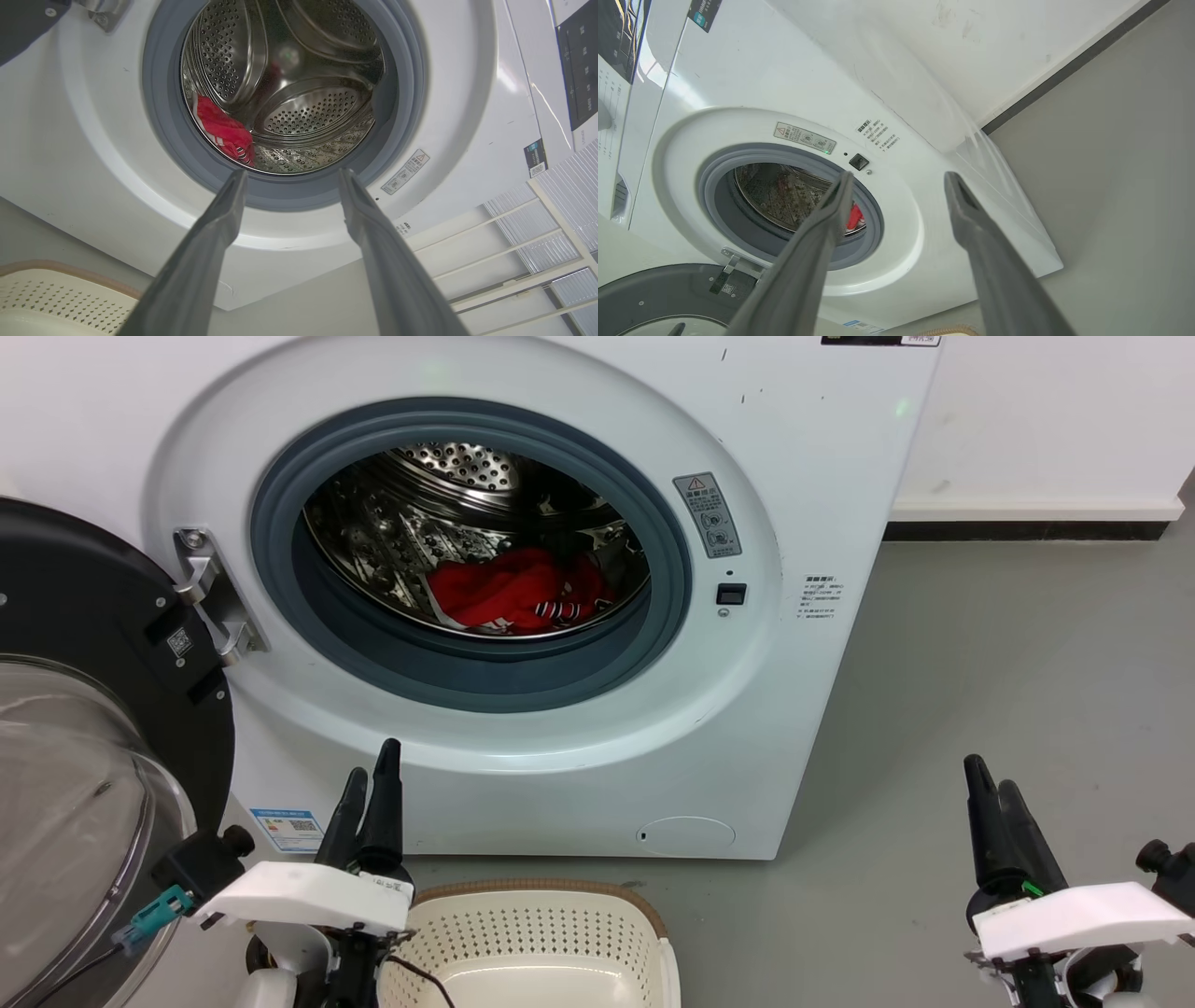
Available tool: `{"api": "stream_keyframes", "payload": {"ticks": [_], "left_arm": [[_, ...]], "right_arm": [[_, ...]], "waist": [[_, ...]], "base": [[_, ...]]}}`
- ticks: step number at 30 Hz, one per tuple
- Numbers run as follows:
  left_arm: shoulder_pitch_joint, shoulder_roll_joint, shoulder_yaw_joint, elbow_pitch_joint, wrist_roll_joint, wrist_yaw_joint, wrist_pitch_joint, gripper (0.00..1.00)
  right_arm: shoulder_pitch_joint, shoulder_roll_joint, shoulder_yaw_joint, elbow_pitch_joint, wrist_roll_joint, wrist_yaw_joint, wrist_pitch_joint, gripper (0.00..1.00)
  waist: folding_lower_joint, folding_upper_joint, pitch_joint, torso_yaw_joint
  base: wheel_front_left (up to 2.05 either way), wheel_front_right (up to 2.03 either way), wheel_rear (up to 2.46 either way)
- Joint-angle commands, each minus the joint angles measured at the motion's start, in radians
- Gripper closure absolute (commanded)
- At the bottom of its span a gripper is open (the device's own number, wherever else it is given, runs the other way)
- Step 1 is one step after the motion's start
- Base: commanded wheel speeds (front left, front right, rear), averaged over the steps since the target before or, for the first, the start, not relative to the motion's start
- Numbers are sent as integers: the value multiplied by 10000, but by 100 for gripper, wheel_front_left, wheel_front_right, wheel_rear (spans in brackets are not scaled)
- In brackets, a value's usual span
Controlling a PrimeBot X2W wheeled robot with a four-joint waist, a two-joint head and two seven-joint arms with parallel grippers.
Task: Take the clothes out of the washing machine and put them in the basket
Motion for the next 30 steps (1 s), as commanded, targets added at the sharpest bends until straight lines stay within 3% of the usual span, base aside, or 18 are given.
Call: {"api": "stream_keyframes", "payload": {"ticks": [1, 30], "left_arm": [[-322, 25, -26, -56, 380, -18, -91, 0], [-612, 28, -326, 465, 4179, 85, -935, 0]], "right_arm": [[-71, -40, 22, -137, -382, 0, -108, 0], [33, -42, 113, -88, -5138, 0, -736, 0]], "waist": [[0, 0, -4, 5], [0, 0, -43, 86]], "base": [[0, 0, 0], [0, 0, 0]]}}
